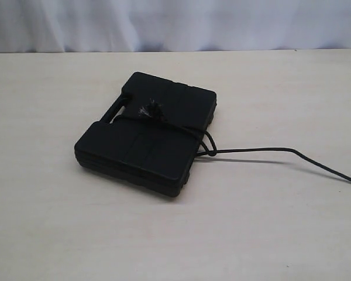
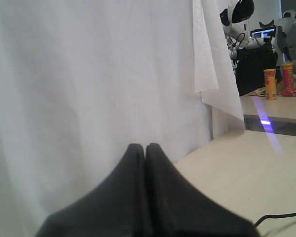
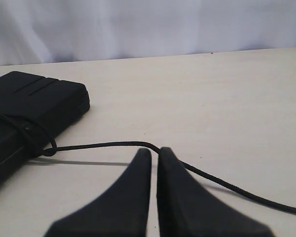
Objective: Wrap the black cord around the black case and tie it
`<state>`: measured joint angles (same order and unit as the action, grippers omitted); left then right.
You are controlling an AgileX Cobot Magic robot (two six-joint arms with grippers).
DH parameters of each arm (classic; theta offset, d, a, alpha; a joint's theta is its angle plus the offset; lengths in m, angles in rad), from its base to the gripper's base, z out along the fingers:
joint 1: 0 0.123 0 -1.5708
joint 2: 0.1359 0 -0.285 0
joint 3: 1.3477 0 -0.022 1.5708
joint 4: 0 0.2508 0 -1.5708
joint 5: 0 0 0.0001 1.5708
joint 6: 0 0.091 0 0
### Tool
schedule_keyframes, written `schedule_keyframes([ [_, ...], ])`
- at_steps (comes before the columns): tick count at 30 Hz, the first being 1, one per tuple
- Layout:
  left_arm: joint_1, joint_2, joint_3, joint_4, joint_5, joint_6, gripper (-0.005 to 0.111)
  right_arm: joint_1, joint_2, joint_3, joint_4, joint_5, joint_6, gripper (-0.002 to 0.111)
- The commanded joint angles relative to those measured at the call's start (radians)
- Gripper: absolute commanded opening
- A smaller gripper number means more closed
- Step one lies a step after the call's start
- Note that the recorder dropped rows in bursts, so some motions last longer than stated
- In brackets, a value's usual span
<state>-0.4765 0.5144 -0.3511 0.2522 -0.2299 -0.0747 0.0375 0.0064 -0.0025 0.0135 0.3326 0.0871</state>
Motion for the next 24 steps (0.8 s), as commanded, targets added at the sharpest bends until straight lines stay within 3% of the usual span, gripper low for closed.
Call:
schedule_keyframes([
  [1, -0.008, -0.005, 0.003, 0.000, -0.013, 0.000, 0.000, -0.002, -0.006, 0.003, 0.005, 0.003, -0.001, 0.004],
  [7, -0.008, -0.005, 0.003, 0.000, -0.006, 0.000, 0.000, -0.002, -0.006, 0.003, 0.005, 0.003, -0.001, 0.004],
  [11, 0.009, -0.060, 0.034, -0.006, 0.156, -0.013, 0.000, -0.002, -0.006, 0.003, 0.005, 0.003, -0.001, 0.004],
  [13, 0.042, -0.108, 0.094, -0.002, 0.214, -0.007, 0.000, -0.002, -0.006, 0.003, 0.005, 0.003, -0.001, 0.004],
  [21, 0.243, -0.456, 0.351, -0.007, 0.167, 0.039, 0.000, -0.002, -0.006, 0.003, 0.005, 0.003, -0.001, 0.004],
  [24, 0.306, -0.514, 0.351, -0.060, 0.307, -0.030, 0.000, -0.002, -0.006, 0.003, 0.005, 0.003, -0.001, 0.004],
])
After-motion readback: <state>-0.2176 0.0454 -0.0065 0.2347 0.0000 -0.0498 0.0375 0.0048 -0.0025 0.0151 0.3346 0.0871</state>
